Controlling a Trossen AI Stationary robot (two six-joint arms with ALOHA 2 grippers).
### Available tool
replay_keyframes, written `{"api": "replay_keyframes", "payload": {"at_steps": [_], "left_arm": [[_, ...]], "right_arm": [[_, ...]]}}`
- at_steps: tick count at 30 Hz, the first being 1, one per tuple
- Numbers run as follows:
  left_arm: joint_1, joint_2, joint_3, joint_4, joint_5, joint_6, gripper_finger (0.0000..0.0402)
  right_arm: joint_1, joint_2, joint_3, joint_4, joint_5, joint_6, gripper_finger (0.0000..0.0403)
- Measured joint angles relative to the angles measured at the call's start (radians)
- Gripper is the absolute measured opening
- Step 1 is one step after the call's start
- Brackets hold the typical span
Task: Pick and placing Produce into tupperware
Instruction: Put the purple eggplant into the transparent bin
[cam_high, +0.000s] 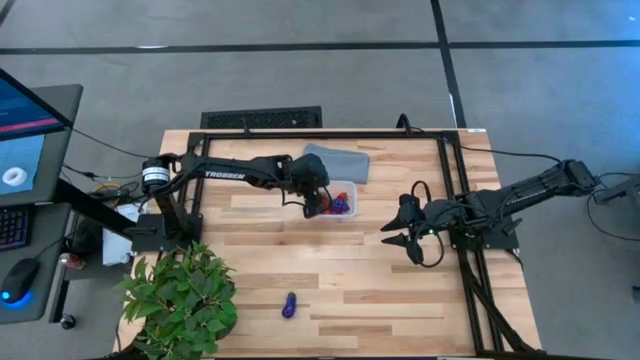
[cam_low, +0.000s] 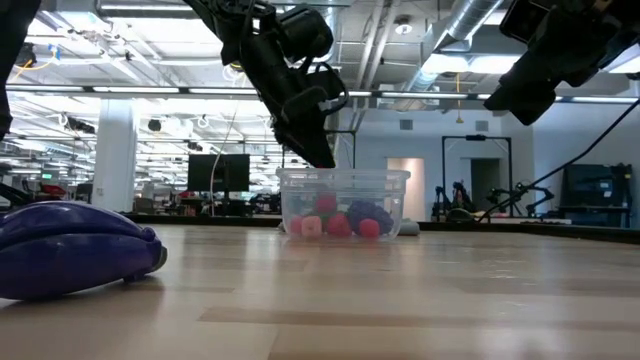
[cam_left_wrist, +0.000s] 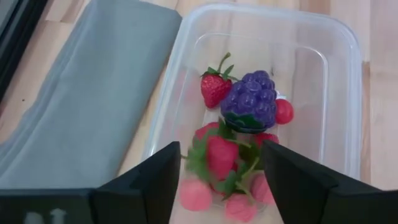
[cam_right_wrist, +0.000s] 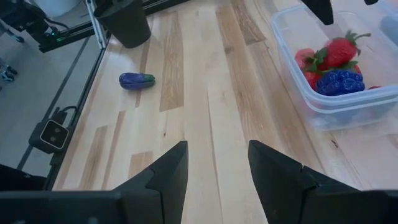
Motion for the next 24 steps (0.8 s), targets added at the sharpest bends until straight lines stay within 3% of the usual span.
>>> {"api": "replay_keyframes", "payload": {"at_steps": [5, 13, 24], "left_arm": [[0.000, 0.000, 0.000, -0.042, 0.036, 0.039, 0.0236], [-0.015, -0.047, 0.002, -0.191, 0.123, 0.050, 0.0239], [-0.072, -0.191, 0.003, -0.316, 0.124, 0.046, 0.0233]], "right_arm": [[0.000, 0.000, 0.000, 0.000, 0.000, 0.008, 0.0191], [0.000, 0.000, 0.000, -0.005, 0.000, 0.011, 0.0191], [-0.024, 0.000, 0.000, -0.020, -0.003, -0.008, 0.0191]]}}
